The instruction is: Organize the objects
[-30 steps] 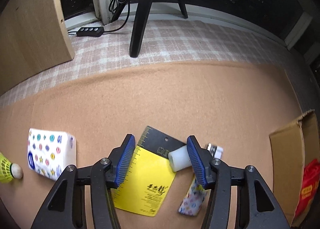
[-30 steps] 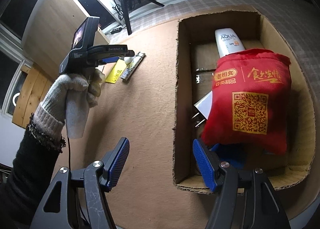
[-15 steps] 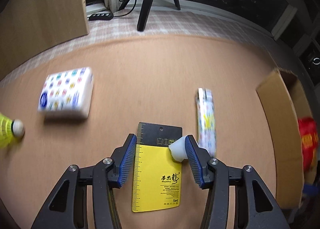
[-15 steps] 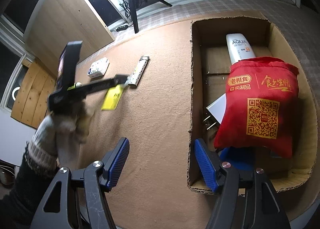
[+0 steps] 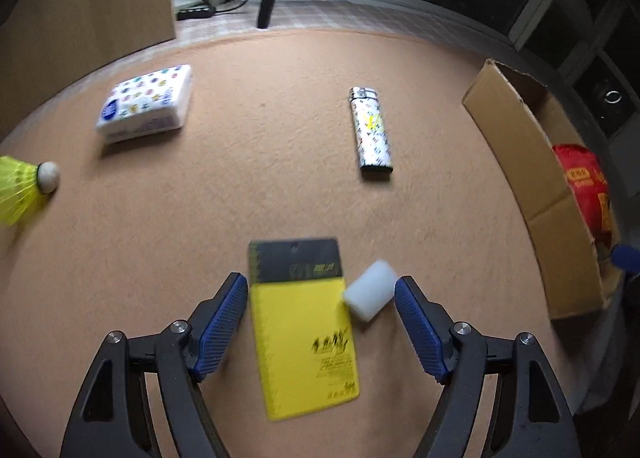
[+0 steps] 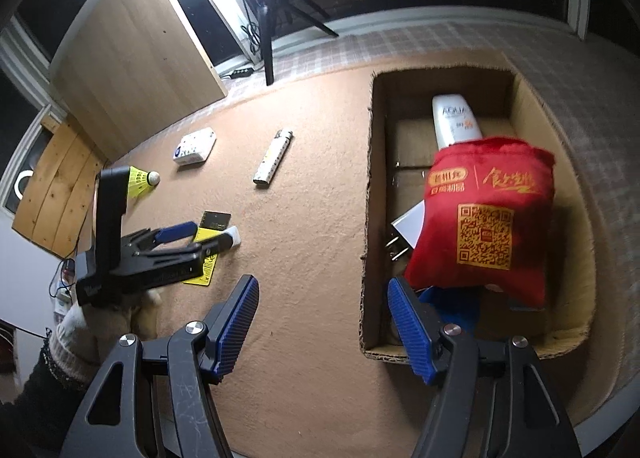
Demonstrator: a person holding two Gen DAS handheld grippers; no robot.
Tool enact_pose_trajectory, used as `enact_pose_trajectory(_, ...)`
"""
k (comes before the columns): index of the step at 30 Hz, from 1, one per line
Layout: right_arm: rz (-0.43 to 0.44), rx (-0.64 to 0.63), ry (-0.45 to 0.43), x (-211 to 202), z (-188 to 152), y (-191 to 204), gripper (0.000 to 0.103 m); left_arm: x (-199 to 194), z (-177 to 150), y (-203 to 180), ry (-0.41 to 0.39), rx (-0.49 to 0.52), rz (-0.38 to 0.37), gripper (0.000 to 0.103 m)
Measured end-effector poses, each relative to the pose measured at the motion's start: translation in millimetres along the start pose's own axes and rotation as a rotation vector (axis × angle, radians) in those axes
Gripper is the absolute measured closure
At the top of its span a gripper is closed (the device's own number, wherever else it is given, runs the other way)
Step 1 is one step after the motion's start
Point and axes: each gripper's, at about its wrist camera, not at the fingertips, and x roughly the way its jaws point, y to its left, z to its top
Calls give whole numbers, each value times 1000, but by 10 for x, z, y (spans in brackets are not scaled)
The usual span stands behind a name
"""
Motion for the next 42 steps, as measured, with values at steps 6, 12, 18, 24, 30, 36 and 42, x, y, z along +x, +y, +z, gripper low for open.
enact_pose_trajectory(6, 22, -13, -22, -70, -20, 130, 39, -240, -174, 29, -61, -8, 12, 25)
enact_pose_trajectory(12, 49, -24, -31, -80, -16, 265, 39, -196, -192, -4, -44, -20, -29, 51)
enact_pose_trajectory(18, 58, -21, -31, -77, -37, 306, 39, -104, -157, -131, -39, -23, -80, 51)
enact_pose_trajectory(24, 65, -8, -22, -37, -45, 301, 39, -36, -176, -366, -32, 23, -145, 51)
enact_pose_trajectory(30, 69, -7, -11, 22, -37, 336, 38, -139, -213, -338, -48, 14, -191, 51)
enact_pose_trajectory(36, 99, -33, 5, 163, -8, 525, 39, -386, -267, 73, -46, -63, -85, 50)
enact_pose_trajectory(42, 181, -60, 68, 551, 16, 861, 39, -634, -459, 494, -41, -125, 39, 44)
